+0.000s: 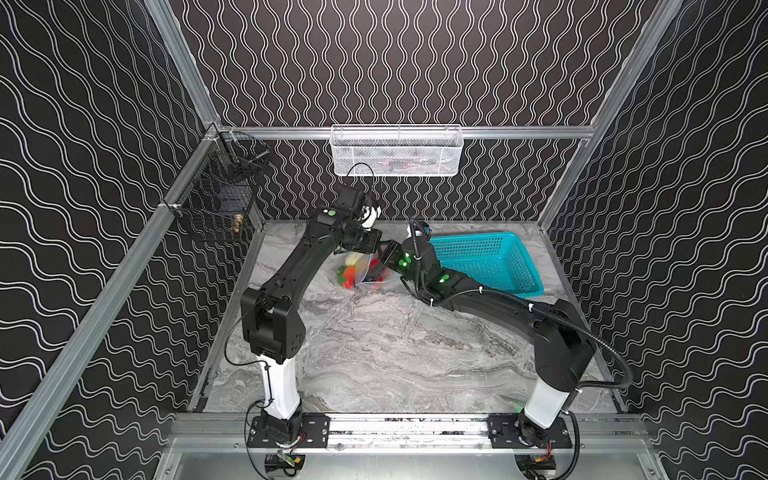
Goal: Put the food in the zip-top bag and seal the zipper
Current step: 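Lower the eggplant into the bag and open the right gripper, then raise the open right gripper out of the bag mouth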
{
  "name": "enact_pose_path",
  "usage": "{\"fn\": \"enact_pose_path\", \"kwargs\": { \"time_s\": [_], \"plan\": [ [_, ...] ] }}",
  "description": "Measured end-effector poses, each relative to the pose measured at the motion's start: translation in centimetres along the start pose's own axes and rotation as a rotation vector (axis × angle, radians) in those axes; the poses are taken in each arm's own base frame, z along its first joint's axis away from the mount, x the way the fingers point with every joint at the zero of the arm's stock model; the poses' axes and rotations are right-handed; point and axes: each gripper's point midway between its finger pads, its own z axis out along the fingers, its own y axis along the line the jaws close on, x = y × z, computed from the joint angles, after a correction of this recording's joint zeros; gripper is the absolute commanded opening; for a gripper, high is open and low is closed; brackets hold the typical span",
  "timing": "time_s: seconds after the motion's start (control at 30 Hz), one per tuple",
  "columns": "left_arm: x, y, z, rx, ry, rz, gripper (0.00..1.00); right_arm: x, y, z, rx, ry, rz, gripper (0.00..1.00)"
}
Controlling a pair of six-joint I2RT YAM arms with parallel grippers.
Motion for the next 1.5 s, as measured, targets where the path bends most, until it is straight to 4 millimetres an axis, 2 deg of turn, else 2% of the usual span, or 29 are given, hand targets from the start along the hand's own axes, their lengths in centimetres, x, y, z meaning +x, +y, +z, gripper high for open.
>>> {"fn": "enact_pose_path", "kwargs": {
  "time_s": [0.17,0.5,0.7,0.87,1.07,1.3,1.4,1.5],
  "plan": [
    [0.2,-0.2,0.3,0.016,0.008,-0.001,0.00,-0.4,-0.4,-1.2,0.018,-0.012,0.006,0.59],
    [0.6,-0.3,0.6,0.028,0.013,-0.003,0.00,-2.9,1.0,-2.3,0.033,-0.072,-0.005,0.60],
    [0.8,-0.4,0.9,0.038,0.018,-0.004,0.00,-3.9,-0.2,-2.7,0.100,-0.085,0.006,0.61],
    [0.9,-0.4,0.9,0.040,0.018,-0.004,0.00,-6.4,-0.5,-2.8,0.127,-0.106,0.032,0.62],
    [1.2,-0.5,1.0,0.045,0.021,-0.009,0.00,-8.4,-3.0,-2.4,0.181,-0.091,0.073,0.61],
    [1.4,-0.8,1.3,0.067,0.027,-0.025,0.00,-8.2,-4.1,-2.5,0.210,-0.046,0.098,0.53],
    [1.5,-0.8,1.4,0.073,0.030,-0.027,0.00,-8.0,-4.7,-1.7,0.227,-0.033,0.106,0.49],
    [1.5,-0.9,1.4,0.078,0.030,-0.029,0.00,-6.9,-5.5,-1.0,0.250,0.006,0.114,0.44]
  ]
}}
